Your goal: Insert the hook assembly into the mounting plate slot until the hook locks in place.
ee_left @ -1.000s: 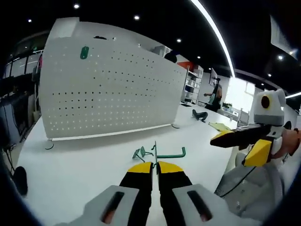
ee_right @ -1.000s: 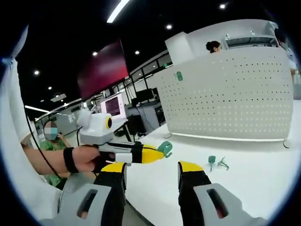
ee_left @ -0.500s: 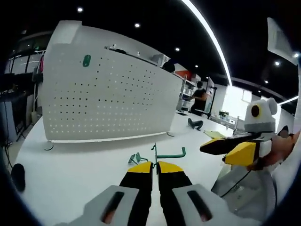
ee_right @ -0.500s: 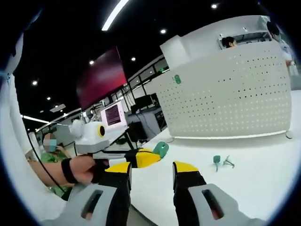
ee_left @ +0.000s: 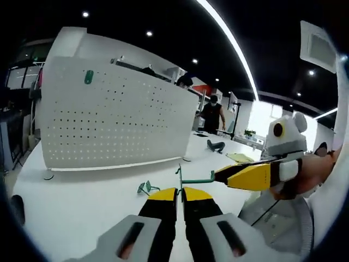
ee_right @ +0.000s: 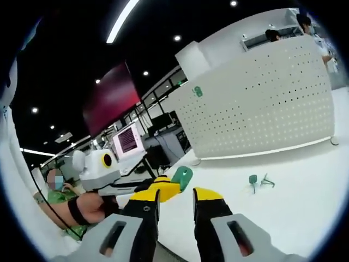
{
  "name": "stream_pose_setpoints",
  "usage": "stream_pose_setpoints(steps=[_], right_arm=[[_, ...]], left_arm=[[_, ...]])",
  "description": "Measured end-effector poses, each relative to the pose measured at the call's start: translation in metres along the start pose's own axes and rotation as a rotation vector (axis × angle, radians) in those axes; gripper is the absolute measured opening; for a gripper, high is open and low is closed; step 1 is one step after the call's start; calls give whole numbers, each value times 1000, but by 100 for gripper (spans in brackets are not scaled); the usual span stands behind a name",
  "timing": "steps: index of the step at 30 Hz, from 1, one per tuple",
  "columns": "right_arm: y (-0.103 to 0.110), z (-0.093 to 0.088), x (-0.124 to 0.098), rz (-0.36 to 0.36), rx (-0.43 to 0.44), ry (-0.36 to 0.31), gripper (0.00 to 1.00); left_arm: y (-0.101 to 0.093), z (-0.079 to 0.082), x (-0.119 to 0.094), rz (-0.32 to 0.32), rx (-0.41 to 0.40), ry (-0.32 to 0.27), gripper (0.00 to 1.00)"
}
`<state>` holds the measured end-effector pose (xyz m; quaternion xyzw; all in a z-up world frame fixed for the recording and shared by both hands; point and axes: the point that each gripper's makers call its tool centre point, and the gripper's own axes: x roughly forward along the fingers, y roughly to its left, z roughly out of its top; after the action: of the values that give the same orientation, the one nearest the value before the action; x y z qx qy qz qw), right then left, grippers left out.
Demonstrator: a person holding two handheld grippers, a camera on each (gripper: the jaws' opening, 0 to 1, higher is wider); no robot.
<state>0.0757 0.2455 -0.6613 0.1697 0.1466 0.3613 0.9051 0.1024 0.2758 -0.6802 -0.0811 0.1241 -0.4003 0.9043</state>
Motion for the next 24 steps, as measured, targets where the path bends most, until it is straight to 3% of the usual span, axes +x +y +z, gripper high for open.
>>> stream_pose_setpoints(steps=[10,24], right_arm=[[0,6,-2,-4,49,-16,10],[3,6,5,13,113,-5,3]], left_arm=[[-13,8,1,-51,39,-13,4],[-14,11,-2,-55,47,-37,4]])
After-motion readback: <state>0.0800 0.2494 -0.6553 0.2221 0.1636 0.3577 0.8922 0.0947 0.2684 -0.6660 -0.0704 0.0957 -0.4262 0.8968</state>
